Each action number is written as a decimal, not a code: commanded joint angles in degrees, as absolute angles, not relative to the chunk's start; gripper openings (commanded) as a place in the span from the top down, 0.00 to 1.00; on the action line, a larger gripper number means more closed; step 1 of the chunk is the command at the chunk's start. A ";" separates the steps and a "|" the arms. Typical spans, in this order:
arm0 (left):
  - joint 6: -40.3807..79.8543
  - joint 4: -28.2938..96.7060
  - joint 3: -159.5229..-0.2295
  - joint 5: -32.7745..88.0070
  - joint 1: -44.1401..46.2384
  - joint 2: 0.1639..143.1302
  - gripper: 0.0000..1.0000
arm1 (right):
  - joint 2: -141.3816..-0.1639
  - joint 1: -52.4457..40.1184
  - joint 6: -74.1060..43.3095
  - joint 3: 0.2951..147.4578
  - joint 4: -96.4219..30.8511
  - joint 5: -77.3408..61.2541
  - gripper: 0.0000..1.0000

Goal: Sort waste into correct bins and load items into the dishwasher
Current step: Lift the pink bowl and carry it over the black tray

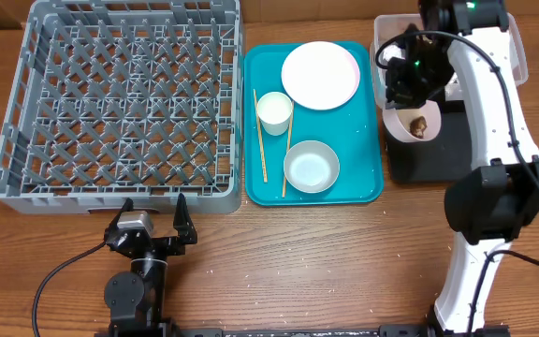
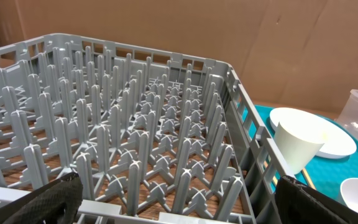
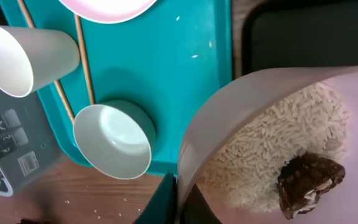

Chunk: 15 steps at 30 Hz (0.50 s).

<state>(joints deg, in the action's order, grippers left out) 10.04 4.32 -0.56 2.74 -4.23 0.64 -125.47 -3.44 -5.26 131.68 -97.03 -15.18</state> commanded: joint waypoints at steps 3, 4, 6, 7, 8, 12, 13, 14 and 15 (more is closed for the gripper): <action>8.97 4.32 -0.27 2.37 -4.49 0.47 0.00 | -117.86 -0.14 -4.16 127.28 -96.62 -14.94 0.96; 8.97 4.32 -0.27 2.37 -4.49 0.47 0.00 | -117.56 0.30 -3.77 126.67 -96.18 -15.11 0.96; 8.97 4.32 -0.27 2.37 -4.49 0.47 0.00 | -117.30 1.10 -2.46 125.43 -95.37 -16.51 0.96; 8.97 4.32 -0.27 2.37 -4.49 0.47 0.00 | -117.14 1.48 -1.93 124.66 -94.98 -17.47 0.96; 8.97 4.32 -0.27 2.37 -4.49 0.47 0.00 | -116.92 1.98 -1.48 123.31 -94.41 -18.31 0.96; 8.97 4.32 -0.27 2.37 -4.49 0.47 0.00 | -115.07 3.05 -1.43 117.49 -90.63 -18.35 0.96; 8.97 4.32 -0.27 2.37 -4.49 0.47 0.00 | -114.65 3.20 -1.43 116.49 -90.00 -18.35 0.96; 8.97 4.32 -0.27 2.37 -4.49 0.47 0.00 | -113.78 3.42 -0.60 114.26 -88.23 -19.27 0.96; 8.97 4.32 -0.27 2.37 -4.49 0.47 0.00 | -113.40 3.53 0.60 113.23 -87.31 -20.60 0.96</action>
<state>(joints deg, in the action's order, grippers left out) 10.04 4.32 -0.56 2.74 -4.23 0.64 -117.54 3.03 -1.74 115.02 -88.40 -17.89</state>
